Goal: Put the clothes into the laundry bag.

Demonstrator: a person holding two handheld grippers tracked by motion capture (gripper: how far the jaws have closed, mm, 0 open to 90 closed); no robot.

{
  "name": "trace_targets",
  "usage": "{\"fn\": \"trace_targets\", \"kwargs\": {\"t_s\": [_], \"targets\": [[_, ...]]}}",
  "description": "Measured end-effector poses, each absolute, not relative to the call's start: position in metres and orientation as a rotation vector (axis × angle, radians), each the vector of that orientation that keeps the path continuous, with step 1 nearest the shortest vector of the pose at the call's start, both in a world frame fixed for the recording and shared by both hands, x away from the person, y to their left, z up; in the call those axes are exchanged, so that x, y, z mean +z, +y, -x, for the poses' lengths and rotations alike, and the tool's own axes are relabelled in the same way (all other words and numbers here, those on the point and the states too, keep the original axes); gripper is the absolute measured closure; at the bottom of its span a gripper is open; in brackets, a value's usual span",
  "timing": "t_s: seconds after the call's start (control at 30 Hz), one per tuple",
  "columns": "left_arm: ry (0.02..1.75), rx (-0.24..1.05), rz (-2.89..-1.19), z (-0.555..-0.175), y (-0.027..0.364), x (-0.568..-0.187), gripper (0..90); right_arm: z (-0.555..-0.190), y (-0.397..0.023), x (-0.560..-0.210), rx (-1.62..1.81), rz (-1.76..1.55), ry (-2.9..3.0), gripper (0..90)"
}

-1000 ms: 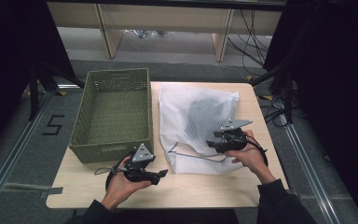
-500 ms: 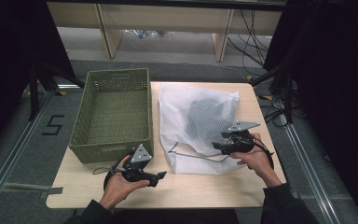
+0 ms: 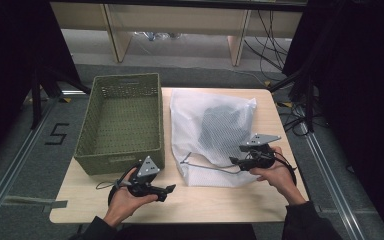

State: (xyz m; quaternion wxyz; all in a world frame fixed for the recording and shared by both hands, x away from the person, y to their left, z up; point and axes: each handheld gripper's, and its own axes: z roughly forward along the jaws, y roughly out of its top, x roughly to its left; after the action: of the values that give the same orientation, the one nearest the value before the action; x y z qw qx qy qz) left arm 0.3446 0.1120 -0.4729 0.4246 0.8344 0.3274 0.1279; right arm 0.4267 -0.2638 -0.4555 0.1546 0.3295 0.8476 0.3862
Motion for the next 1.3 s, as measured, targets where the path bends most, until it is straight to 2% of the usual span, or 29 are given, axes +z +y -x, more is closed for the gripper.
{"fn": "trace_targets", "kwargs": {"t_s": [0.93,1.3], "targets": [[0.768,0.316,-2.137,-0.325,0.112,-0.48,20.0,-0.361,-0.271,-0.472,1.034,-0.881,2.534,34.9],[0.784,0.318,-2.149,-0.326,0.111,-0.481,20.2,-0.359,-0.273,-0.475,1.01,-0.865,2.547,34.1]]}}
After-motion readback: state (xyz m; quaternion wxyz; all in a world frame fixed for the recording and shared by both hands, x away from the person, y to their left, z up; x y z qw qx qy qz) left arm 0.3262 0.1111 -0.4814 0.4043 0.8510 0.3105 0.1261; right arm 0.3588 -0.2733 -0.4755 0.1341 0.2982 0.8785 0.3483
